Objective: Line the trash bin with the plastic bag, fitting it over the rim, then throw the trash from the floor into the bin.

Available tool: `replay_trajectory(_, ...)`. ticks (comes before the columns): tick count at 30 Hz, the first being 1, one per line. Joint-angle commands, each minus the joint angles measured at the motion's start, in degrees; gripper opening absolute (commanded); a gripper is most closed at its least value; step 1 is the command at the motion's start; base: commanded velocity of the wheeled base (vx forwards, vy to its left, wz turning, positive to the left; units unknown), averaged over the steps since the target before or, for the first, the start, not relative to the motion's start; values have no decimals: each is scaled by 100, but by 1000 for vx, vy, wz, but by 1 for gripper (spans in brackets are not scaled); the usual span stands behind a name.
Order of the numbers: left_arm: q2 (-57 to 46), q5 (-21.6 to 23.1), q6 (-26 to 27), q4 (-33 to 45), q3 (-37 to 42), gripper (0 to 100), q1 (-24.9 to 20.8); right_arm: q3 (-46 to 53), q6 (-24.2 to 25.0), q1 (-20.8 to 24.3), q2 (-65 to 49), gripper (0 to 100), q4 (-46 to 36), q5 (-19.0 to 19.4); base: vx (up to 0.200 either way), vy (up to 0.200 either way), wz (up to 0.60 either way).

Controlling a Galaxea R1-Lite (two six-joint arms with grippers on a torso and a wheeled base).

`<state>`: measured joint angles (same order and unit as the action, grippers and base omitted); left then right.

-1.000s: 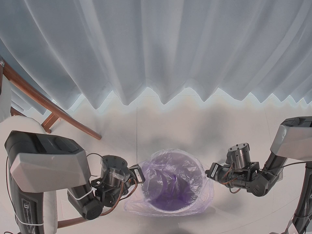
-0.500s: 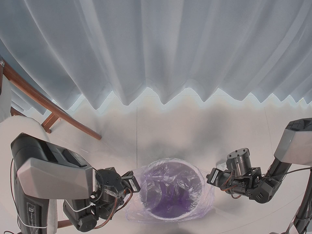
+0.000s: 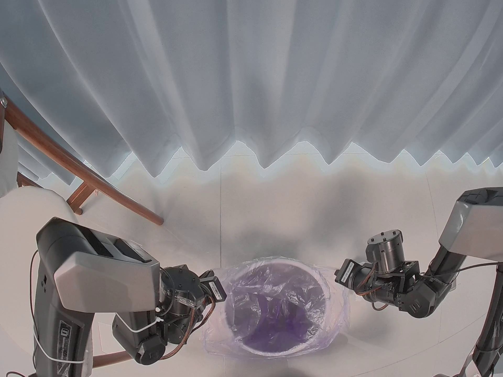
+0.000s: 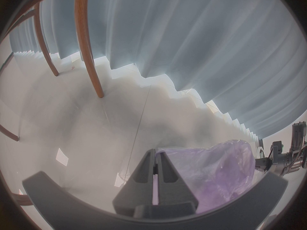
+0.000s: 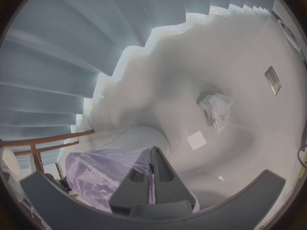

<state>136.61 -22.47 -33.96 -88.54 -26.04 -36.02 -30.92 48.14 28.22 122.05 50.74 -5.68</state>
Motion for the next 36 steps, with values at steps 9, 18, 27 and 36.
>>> replay_trajectory(9, 120, 14, 4, 21, -384, 0, 201, -486, 196, -194, 135, 0, -2, -3, 0, 0, 0)
replay_trajectory(18, -82, 6, -23, 21, -411, 100, 157, -407, 477, -194, -278, 100, -20, -12, 0, 0, 0)
replay_trajectory(27, -1549, -38, -5, 30, 257, 100, -212, 367, 574, -168, -1562, 100, -55, 85, 0, 0, 0)
replay_trajectory(36, -2692, -118, -163, 21, 1110, 100, -326, 1123, 574, -238, -2634, 100, -38, 93, 0, 0, 0)
